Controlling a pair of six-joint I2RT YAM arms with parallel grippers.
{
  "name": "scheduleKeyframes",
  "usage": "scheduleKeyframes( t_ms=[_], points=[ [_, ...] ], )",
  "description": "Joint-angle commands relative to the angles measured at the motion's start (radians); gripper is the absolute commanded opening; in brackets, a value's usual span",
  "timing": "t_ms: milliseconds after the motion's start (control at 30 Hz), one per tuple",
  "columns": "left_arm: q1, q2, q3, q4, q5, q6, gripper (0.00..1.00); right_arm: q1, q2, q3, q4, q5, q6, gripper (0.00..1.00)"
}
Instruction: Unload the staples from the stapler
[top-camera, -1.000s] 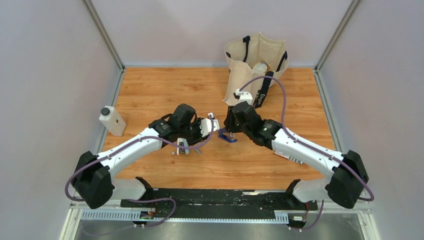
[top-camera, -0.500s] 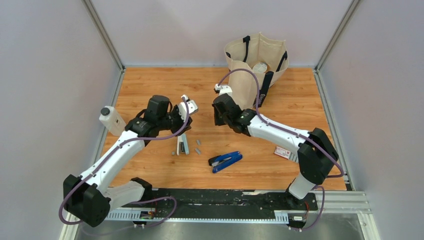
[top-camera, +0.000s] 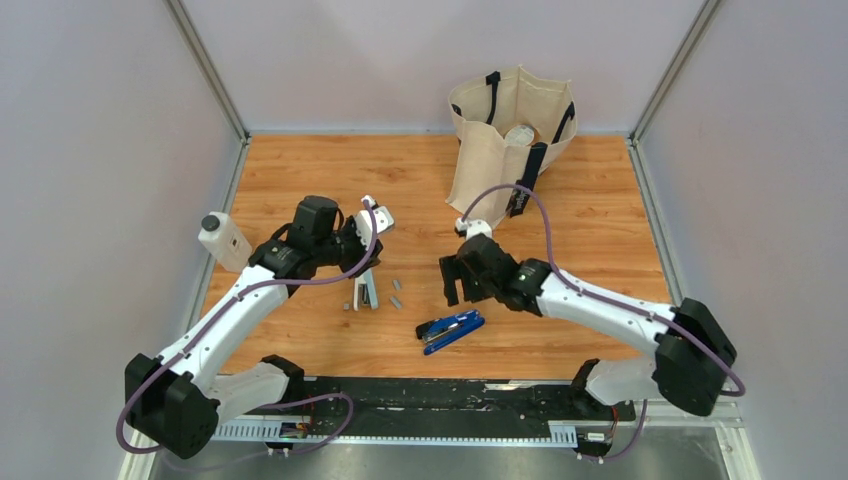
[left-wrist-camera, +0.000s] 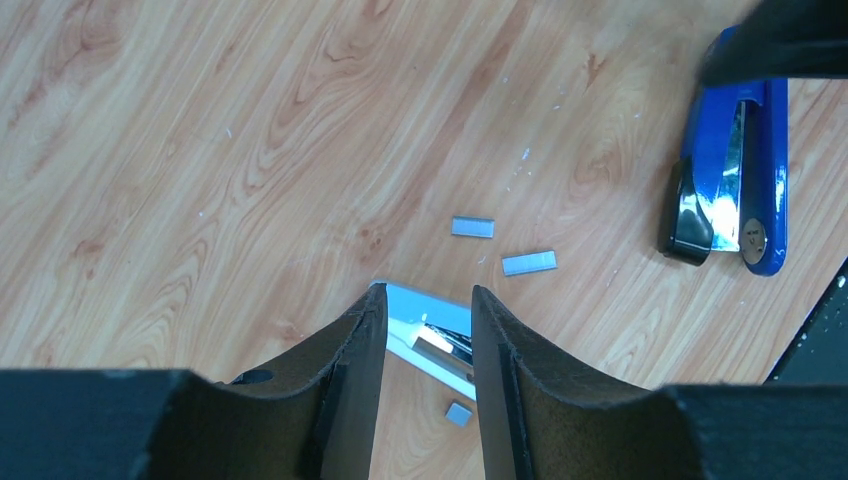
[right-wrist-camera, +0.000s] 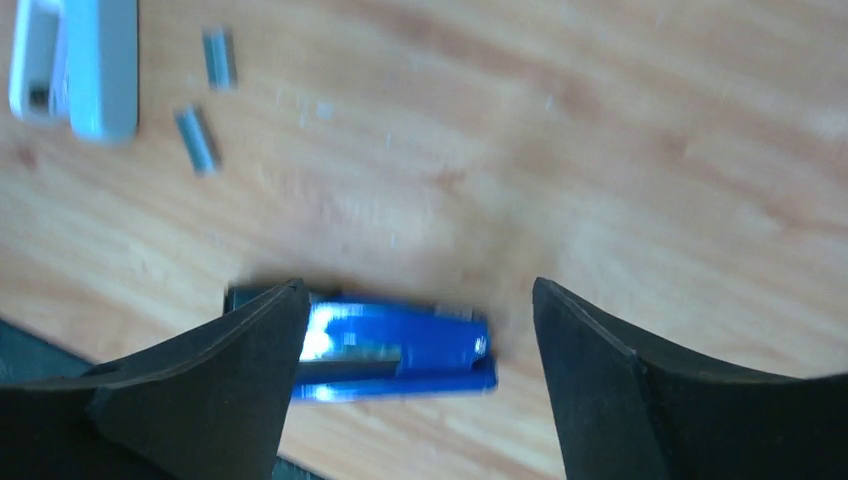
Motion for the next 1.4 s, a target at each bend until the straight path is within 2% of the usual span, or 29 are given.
scheduleKeyframes(
  t_ms=[0, 133, 200, 367, 567, 733, 1000, 1367],
  points=[
    [0.003, -0.009, 0.025, -0.021, 0.018, 0.005, 0.45, 0.1, -0.158, -0.079, -0.066, -0.01, 0.036, 0.81],
    [0.005, -0.019, 0.042, -0.041, 0.027, 0.004, 0.45, 0.162, -0.262, -0.133, -0.109, -0.032, 0.071, 0.46],
    [0.003, -0.019, 0.052, -0.055, 0.029, 0.004, 0.45, 0.188, -0.305, -0.18, -0.091, -0.073, 0.088, 0.38],
    [0.003, -0.016, 0.069, -0.065, 0.021, 0.002, 0.45, 0.199, -0.296, -0.288, 0.009, -0.191, 0.117, 0.35],
    [0.003, -0.012, 0.077, -0.079, 0.007, 0.015, 0.45, 0.199, -0.11, -0.267, 0.107, -0.257, 0.074, 0.33],
    [0.005, -0.026, 0.069, -0.082, -0.005, 0.025, 0.45, 0.188, 0.042, -0.176, 0.147, -0.176, 0.031, 0.28],
    [0.005, -0.05, 0.04, -0.081, -0.026, 0.05, 0.45, 0.067, 0.259, -0.073, 0.238, -0.101, 0.043, 0.26],
    [0.005, -0.101, 0.003, -0.087, -0.034, 0.065, 0.45, -0.01, 0.428, 0.131, 0.118, -0.044, 0.002, 0.22]
  ],
)
